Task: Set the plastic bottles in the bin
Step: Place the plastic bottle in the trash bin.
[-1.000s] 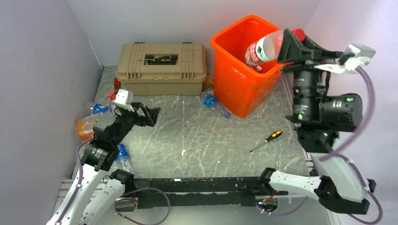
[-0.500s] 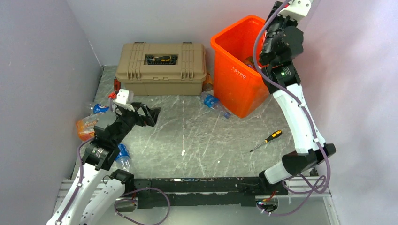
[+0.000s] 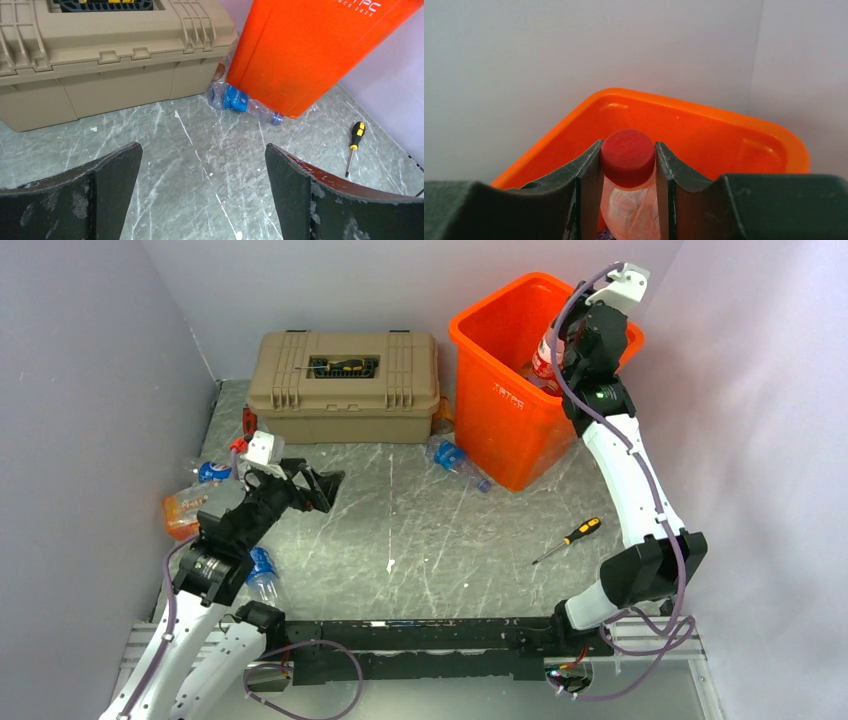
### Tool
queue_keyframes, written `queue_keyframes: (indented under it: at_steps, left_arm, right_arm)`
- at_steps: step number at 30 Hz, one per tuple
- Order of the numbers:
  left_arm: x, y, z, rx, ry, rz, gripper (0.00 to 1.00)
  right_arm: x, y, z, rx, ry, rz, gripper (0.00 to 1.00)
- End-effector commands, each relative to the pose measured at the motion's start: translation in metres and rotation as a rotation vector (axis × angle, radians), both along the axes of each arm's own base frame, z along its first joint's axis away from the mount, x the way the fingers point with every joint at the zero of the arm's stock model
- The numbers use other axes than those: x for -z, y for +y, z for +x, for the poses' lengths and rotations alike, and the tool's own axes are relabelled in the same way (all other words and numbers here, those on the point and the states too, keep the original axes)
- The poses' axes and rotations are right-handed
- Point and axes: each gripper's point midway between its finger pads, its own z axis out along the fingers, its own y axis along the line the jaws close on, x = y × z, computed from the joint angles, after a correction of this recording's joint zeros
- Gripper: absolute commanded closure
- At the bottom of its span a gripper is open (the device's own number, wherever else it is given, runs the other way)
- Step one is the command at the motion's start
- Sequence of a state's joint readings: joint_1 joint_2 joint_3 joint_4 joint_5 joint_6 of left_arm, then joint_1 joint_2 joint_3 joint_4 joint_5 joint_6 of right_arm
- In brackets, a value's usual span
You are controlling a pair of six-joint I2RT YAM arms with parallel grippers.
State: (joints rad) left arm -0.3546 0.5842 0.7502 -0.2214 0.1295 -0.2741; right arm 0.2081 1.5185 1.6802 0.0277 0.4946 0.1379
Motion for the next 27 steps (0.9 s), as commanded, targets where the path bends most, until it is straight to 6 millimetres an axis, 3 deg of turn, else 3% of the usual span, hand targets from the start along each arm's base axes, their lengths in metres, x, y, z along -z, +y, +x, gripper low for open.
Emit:
queue_keyframes:
  at_steps: [1,11,14,20,27]
  left_arm:
    - [-0.008,-0.004,0.003,0.022,-0.034,-0.011,0.01]
    - [-0.004,-0.007,0.004,0.034,-0.019,-0.008,0.01]
    - [-0.005,-0.007,0.004,0.033,-0.023,-0.007,0.01]
    - [-0.005,-0.003,0.004,0.009,-0.019,-0.010,0.02]
    - [-0.001,-0.006,0.006,0.024,-0.001,-0.006,0.02]
  right_arm:
    - [-0.011,0.013,-0.005,-0.148,-0.046,0.118,1.00]
    - [-0.035,0.030,-0.022,-0.272,-0.065,0.114,1.00]
    - [-0.023,0.025,-0.019,-0.236,-0.014,0.102,1.00]
    - [0.024,0.017,-0.009,-0.191,0.099,0.107,1.00]
    - [0.036,0.035,-0.005,-0.291,0.155,0.120,1.00]
